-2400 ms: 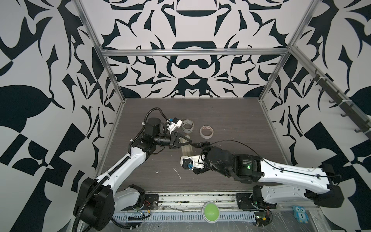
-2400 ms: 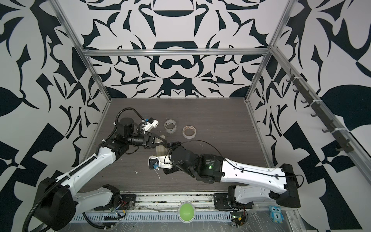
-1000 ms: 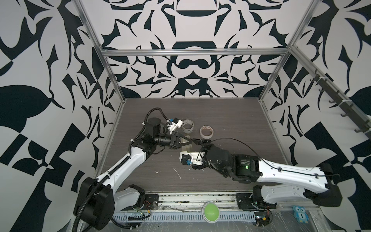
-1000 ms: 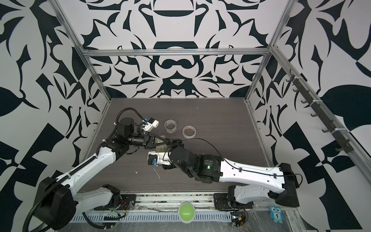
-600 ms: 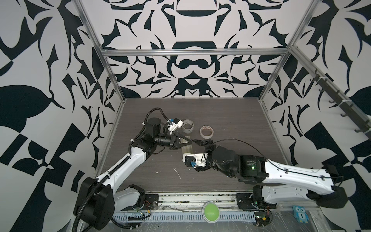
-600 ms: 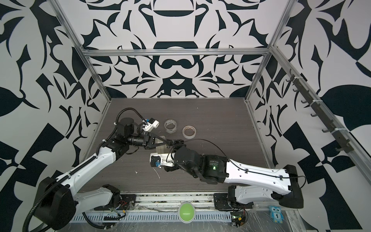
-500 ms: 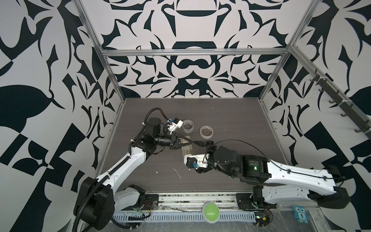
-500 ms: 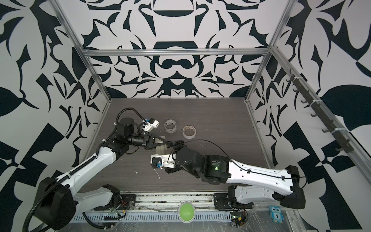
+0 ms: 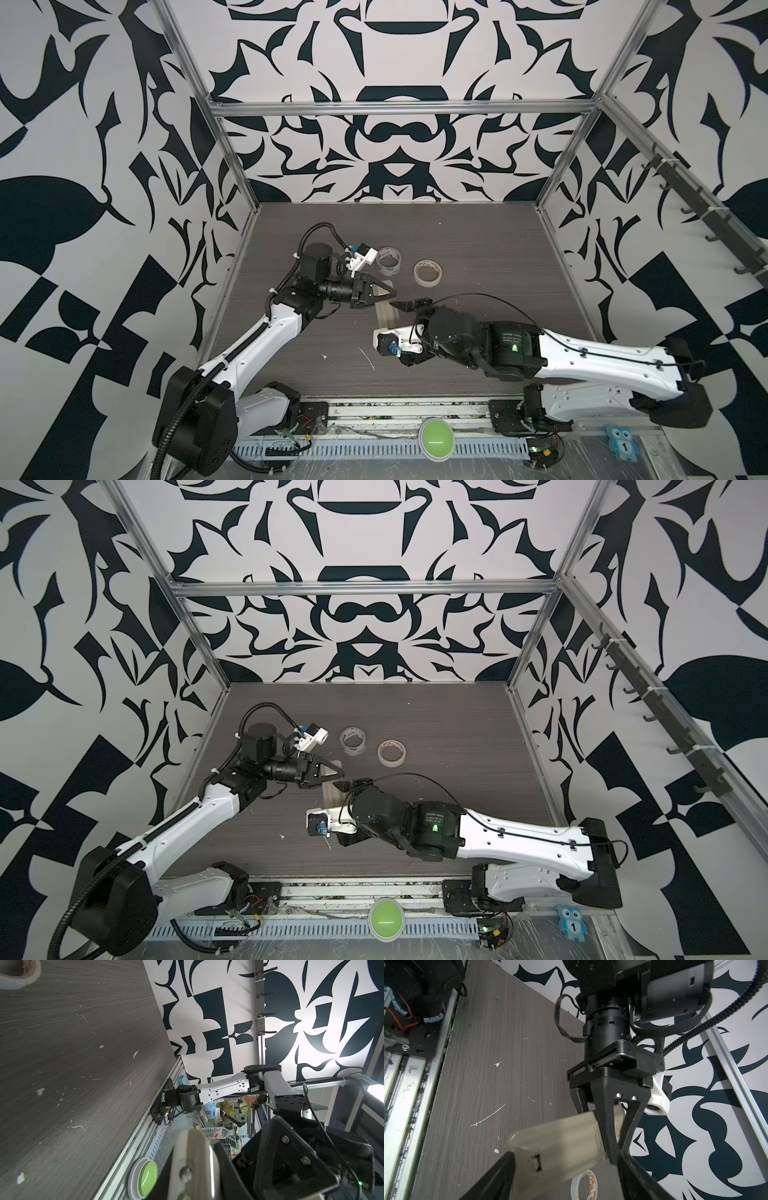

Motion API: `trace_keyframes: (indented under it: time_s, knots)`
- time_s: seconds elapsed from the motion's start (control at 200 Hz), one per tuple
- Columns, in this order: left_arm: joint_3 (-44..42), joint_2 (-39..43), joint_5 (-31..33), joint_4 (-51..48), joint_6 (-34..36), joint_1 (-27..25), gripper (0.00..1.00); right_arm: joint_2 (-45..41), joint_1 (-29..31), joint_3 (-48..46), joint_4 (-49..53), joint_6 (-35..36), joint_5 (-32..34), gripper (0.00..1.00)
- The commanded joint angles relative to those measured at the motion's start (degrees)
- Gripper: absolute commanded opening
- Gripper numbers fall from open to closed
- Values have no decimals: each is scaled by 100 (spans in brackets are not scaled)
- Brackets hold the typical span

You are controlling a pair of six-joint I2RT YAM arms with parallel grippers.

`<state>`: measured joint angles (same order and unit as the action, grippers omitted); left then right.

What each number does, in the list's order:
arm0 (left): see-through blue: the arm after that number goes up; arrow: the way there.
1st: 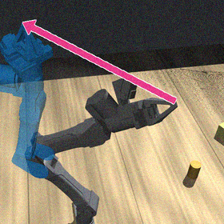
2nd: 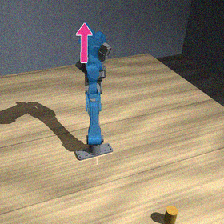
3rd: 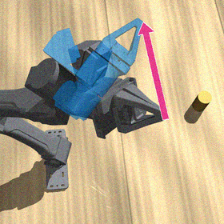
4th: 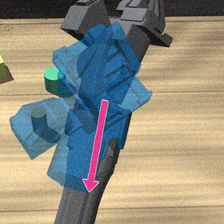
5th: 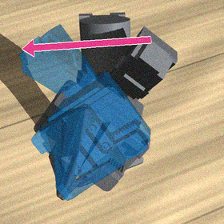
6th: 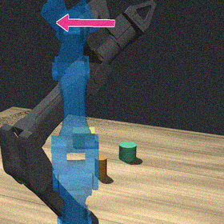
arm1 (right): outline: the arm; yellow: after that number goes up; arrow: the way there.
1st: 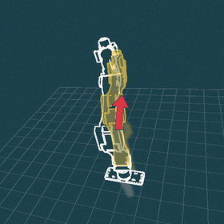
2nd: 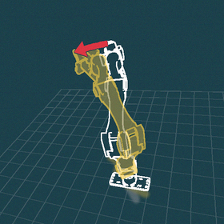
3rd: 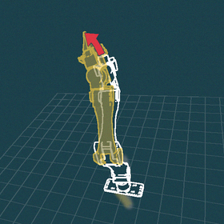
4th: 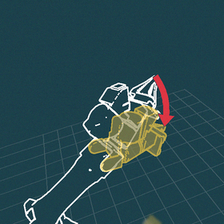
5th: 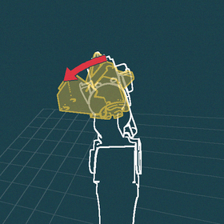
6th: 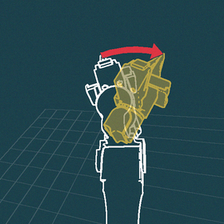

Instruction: Load the batteries into the remote control

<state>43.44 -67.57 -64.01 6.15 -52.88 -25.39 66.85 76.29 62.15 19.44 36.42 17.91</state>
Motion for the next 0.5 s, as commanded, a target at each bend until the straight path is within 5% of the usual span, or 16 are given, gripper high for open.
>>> trace_keyframes:
  time_s: [0.0, 0.495]
  knots:
    - [-36, 77, -156, -9, -27, 6, 0, -27, 11, 221, -150, -63, 239, 81]
    - [-13, 64, -156, -26, -12, 0, 0, -85, 9, 166, -257, 30, 433, 80]
